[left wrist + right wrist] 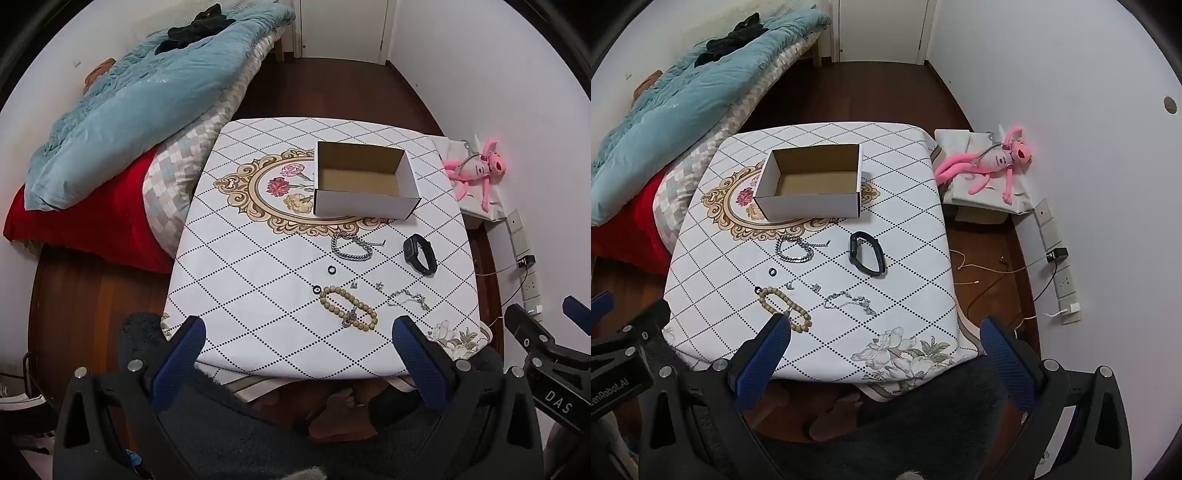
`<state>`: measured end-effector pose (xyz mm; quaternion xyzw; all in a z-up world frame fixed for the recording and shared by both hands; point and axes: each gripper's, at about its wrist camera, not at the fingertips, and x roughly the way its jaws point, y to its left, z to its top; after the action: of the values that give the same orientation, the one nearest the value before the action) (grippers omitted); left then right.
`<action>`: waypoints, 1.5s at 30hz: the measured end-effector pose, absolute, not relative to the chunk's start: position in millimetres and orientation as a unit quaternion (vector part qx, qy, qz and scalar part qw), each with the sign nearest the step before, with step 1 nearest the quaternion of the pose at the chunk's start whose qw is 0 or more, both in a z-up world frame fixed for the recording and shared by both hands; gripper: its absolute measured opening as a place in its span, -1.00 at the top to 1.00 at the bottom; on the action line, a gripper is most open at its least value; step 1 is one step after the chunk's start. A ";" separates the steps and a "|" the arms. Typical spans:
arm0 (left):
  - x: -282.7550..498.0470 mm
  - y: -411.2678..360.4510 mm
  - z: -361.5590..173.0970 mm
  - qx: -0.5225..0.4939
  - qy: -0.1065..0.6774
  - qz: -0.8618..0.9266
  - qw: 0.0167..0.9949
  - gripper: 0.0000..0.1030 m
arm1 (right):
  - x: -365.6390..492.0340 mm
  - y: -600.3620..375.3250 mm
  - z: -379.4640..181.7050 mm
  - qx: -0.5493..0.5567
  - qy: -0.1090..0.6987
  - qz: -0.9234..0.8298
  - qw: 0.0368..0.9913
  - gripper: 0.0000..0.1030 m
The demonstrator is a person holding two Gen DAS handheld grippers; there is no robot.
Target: Organize jewelry
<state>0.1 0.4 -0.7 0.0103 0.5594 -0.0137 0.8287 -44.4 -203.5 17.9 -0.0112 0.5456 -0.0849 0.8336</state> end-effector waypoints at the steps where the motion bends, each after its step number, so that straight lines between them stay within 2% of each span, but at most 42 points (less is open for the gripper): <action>1: 0.2 0.6 -0.9 0.011 0.560 -0.014 0.828 -1.00 | -44.4 -203.4 18.0 -0.011 0.546 -0.084 0.834 -1.00; 45: 0.5 -3.0 16.3 0.003 0.547 -0.024 0.837 -1.00 | -45.2 -204.2 37.2 -0.011 0.532 -0.084 0.843 -1.00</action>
<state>0.5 -3.0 16.3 0.0033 0.5469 -0.0244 0.8369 -45.2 -204.2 37.2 -0.0106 0.5318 -0.0838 0.8427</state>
